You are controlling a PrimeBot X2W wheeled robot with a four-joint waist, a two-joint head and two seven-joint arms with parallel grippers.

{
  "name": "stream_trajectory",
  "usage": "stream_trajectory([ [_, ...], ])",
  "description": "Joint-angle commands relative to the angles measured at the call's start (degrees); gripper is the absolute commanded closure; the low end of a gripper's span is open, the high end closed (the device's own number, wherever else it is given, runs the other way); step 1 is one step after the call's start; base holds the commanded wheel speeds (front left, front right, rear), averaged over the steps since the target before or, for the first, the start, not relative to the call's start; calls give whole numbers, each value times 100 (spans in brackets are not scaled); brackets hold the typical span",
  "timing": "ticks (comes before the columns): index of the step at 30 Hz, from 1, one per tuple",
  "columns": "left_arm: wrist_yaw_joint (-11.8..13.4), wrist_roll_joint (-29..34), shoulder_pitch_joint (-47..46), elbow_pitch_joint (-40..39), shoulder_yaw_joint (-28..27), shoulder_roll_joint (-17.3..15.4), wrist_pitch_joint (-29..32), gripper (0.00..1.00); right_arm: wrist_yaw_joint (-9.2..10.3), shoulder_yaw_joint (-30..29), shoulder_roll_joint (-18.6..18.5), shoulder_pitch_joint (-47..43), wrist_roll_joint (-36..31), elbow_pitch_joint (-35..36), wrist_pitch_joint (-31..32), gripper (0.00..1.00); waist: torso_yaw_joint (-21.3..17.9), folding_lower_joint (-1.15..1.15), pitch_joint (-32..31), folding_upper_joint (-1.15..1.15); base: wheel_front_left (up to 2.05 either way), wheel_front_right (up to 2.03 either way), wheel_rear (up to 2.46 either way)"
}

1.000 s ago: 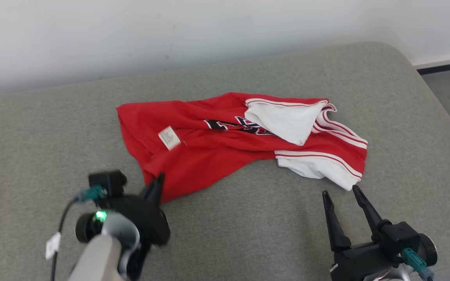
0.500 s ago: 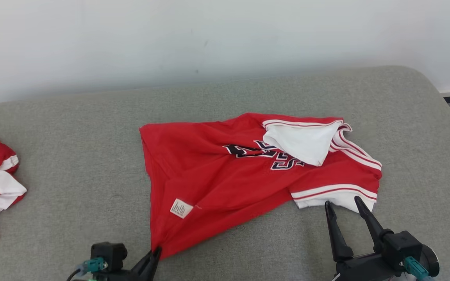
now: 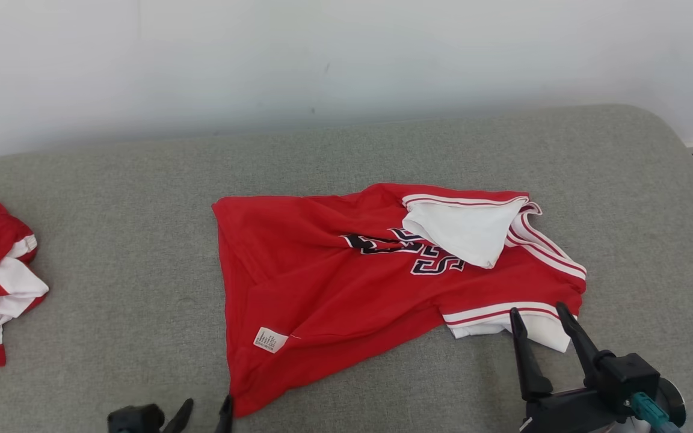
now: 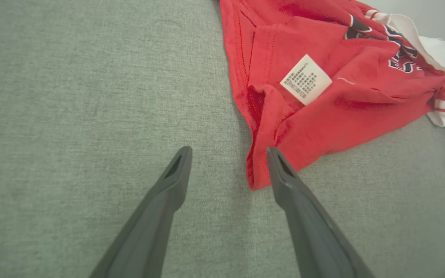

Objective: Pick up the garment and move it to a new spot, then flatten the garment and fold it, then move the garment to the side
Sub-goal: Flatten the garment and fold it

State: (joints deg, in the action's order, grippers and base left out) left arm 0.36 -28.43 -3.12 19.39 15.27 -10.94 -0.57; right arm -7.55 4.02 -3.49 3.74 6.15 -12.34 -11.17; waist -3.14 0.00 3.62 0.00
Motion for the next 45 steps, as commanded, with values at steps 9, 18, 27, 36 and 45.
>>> stream_trajectory([
  [9,222,286,467,-791,-442,51,-1400,0,13,-454,14,-165,-27,13,-15,0,116,0,-96,0,0,0,0],
  [18,-33,998,966,-2154,-1368,540,-1461,0,13,-624,36,-333,-60,115,35,0,222,0,-290,0,0,0,0],
  [27,-341,1267,1334,-2413,-1852,797,-1463,0,13,-567,41,-406,24,-33,186,0,354,0,-372,0,0,0,0],
  [36,-344,1168,1380,-2322,-1696,806,-1463,0,13,-1218,-87,148,190,-284,1699,0,385,0,-200,0,0,0,0],
  [45,-313,1250,1203,-2344,-1631,806,-1464,0,13,-2095,1,816,-249,-780,3223,0,428,0,43,0,0,0,0],
])
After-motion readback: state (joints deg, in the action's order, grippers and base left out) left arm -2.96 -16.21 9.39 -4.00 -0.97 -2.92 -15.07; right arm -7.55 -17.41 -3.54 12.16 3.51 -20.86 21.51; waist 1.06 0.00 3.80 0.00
